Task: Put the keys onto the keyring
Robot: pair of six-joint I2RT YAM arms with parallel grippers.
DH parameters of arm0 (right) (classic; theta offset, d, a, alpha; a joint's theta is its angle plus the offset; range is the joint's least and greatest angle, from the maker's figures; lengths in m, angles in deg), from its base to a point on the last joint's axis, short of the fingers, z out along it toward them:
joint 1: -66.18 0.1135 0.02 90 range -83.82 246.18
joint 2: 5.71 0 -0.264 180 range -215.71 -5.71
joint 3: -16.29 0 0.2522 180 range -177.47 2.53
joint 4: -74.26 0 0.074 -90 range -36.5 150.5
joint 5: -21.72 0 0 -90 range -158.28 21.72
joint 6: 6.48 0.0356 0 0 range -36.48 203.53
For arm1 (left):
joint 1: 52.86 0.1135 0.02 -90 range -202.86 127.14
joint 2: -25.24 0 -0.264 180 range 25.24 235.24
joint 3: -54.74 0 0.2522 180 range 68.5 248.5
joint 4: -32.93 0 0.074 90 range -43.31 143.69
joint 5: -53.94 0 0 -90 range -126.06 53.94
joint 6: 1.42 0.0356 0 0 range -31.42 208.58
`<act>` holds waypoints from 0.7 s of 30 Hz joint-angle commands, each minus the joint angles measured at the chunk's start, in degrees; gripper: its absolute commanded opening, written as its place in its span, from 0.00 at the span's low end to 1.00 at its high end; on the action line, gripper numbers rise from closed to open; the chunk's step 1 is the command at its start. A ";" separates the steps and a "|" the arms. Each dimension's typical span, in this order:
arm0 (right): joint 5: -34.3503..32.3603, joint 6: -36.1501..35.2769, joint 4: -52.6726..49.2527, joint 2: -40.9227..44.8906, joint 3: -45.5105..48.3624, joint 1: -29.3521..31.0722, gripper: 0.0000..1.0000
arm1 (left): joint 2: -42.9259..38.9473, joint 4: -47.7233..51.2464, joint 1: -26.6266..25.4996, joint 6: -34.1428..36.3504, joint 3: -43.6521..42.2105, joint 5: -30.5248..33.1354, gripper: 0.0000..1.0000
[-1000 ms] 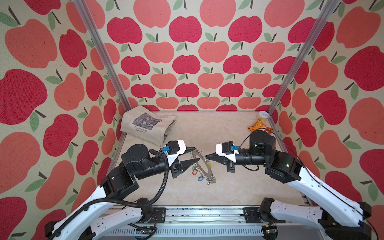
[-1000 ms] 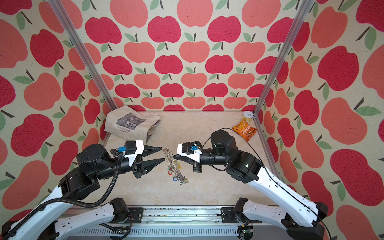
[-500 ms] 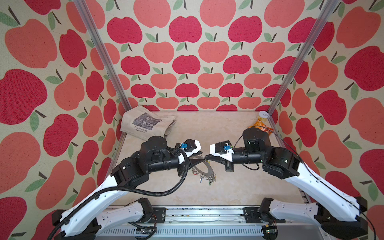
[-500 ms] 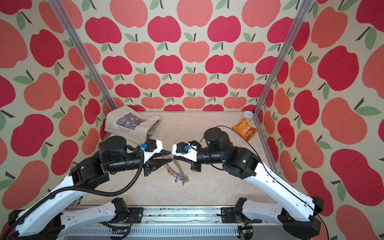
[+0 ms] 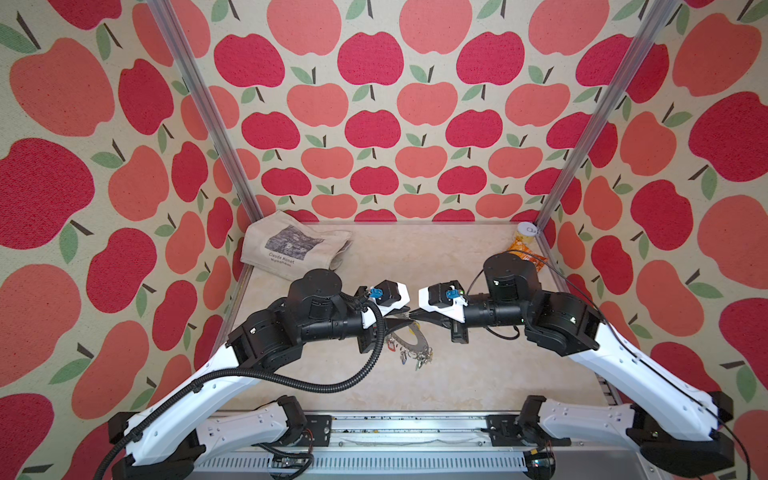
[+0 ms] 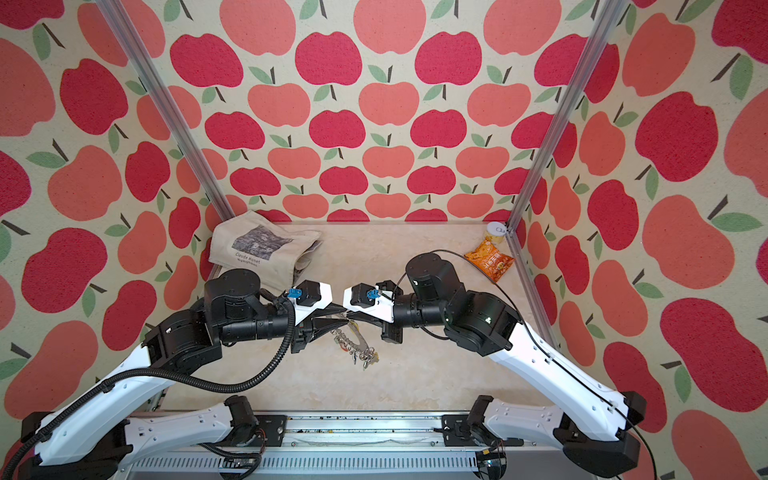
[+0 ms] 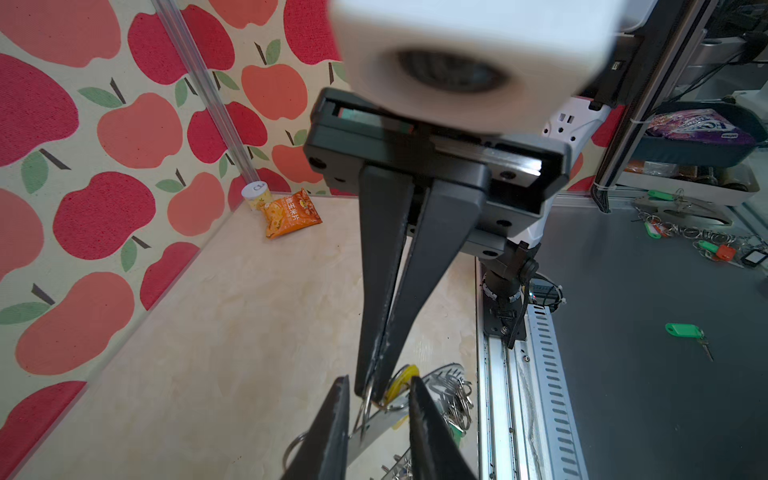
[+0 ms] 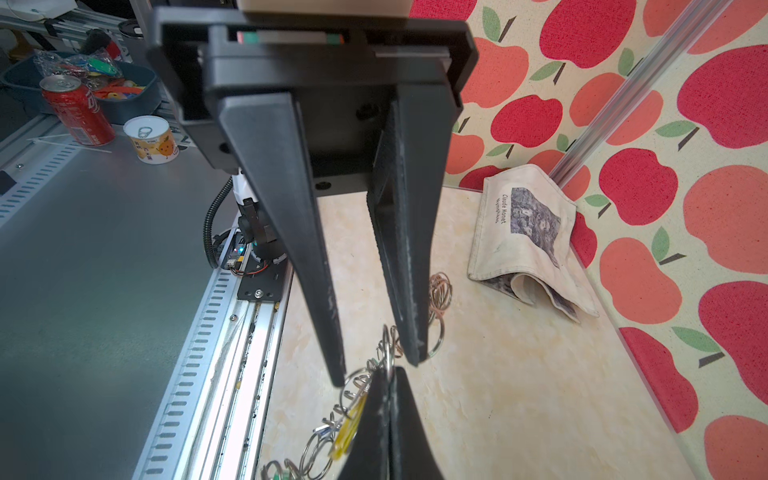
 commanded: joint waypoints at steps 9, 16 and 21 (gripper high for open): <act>-0.07 -1.45 -0.06 0.12 -2.31 1.16 0.00 | -0.23 0.31 -1.32 1.45 1.86 0.19 0.11; -0.71 -1.60 -0.03 0.44 -2.62 1.43 0.00 | 0.14 0.99 -1.94 1.39 2.03 0.20 0.00; -1.16 -1.46 0.39 0.66 -2.55 1.51 0.00 | 0.00 0.43 -2.37 1.47 1.61 0.39 0.00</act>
